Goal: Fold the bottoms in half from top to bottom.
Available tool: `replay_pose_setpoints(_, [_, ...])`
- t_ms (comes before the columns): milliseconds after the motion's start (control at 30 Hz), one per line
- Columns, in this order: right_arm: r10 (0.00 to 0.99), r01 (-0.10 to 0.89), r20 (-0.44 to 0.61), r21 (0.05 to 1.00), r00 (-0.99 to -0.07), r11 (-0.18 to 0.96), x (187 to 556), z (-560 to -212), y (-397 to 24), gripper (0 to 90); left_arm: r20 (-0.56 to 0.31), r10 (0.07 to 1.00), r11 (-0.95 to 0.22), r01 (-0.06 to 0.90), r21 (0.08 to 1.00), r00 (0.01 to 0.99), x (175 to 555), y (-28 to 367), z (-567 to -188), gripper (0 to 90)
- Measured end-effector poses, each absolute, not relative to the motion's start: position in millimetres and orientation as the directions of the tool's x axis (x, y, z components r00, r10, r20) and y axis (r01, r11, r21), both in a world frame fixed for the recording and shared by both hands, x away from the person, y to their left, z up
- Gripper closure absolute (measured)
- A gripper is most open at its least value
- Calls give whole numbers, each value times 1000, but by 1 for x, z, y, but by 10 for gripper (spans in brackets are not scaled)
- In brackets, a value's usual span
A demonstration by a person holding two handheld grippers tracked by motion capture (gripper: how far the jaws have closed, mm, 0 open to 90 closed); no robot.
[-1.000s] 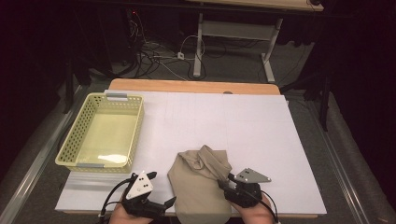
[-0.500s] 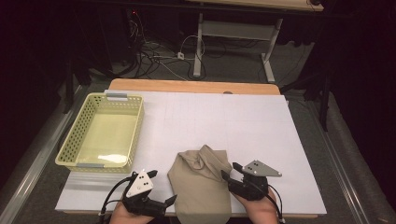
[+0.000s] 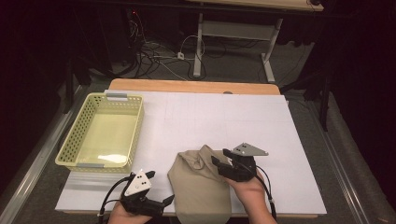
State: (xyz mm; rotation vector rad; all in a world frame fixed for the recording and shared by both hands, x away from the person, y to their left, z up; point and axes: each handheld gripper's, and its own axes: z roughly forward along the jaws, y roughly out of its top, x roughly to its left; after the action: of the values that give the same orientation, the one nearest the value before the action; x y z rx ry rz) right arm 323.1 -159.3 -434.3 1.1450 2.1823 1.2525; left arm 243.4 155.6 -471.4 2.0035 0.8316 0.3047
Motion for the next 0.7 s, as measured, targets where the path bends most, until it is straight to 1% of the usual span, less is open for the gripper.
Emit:
replay_pose_setpoints(133, [790, 469, 68, 834, -610, 290, 326, -434, -147, 464, -123, 663, -339, 442, 831, 738, 243, 157, -471, 0])
replay_pose_setpoints(267, [793, 494, 64, 812, -606, 311, 331, -439, -141, 452, -129, 664, -333, 447, 830, 736, 243, 158, -472, 0])
replay_pose_setpoints(300, [792, 520, 88, 797, -604, 307, 335, -442, -141, 427, -129, 663, -333, 446, 831, 737, 243, 158, -472, 0])
replay_pose_setpoints(367, [794, 541, 99, 781, -600, 312, 337, -445, -142, 411, -122, 663, -339, 441, 831, 739, 243, 158, -471, 0])
replay_pose_setpoints(567, [805, 575, 99, 751, -585, 325, 344, -455, -147, 413, -106, 662, -353, 434, 829, 742, 243, 158, -471, 0])
replay_pose_setpoints(700, [803, 584, 86, 732, -590, 351, 345, -463, -146, 452, -101, 660, -359, 431, 828, 744, 243, 156, -471, 0])
